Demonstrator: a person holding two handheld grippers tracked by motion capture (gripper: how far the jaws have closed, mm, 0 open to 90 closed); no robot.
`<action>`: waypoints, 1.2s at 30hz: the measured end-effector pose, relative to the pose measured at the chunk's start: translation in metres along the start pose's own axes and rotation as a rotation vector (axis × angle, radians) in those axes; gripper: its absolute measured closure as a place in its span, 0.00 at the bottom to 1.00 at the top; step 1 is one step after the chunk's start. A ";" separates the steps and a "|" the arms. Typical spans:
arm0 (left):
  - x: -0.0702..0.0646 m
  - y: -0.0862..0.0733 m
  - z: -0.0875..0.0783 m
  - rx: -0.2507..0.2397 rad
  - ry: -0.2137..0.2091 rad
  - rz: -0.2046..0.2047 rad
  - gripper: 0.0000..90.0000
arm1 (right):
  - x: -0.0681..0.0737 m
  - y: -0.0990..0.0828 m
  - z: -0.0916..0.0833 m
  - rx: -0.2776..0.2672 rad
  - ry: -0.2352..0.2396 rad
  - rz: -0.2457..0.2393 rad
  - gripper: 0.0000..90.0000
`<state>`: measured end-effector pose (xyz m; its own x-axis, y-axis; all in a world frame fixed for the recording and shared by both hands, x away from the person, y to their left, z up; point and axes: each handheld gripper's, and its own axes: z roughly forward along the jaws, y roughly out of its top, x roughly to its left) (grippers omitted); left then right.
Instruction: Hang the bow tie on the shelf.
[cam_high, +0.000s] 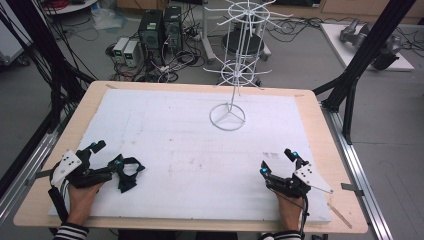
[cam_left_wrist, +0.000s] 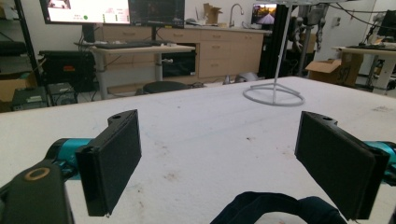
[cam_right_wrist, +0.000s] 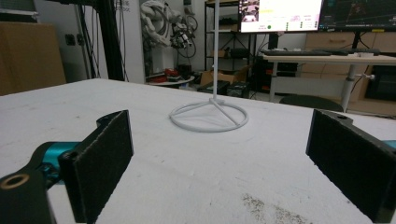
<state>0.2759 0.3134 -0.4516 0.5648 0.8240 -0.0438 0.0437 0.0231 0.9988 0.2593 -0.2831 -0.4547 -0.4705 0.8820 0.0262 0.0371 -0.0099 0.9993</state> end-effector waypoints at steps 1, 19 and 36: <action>0.001 0.002 -0.001 0.007 0.000 -0.001 0.17 | 0.000 0.000 0.000 0.001 0.000 -0.001 0.07; 0.005 0.052 0.010 0.330 -0.082 0.132 0.17 | -0.001 0.000 0.000 0.000 -0.003 0.001 0.07; 0.007 0.065 0.040 0.658 -0.171 0.210 0.22 | -0.001 0.000 0.000 -0.005 -0.002 0.000 0.07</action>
<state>0.3158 0.2981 -0.3878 0.7347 0.6722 0.0911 0.3778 -0.5171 0.7681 0.2596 -0.2840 -0.4547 -0.4686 0.8830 0.0265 0.0328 -0.0126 0.9994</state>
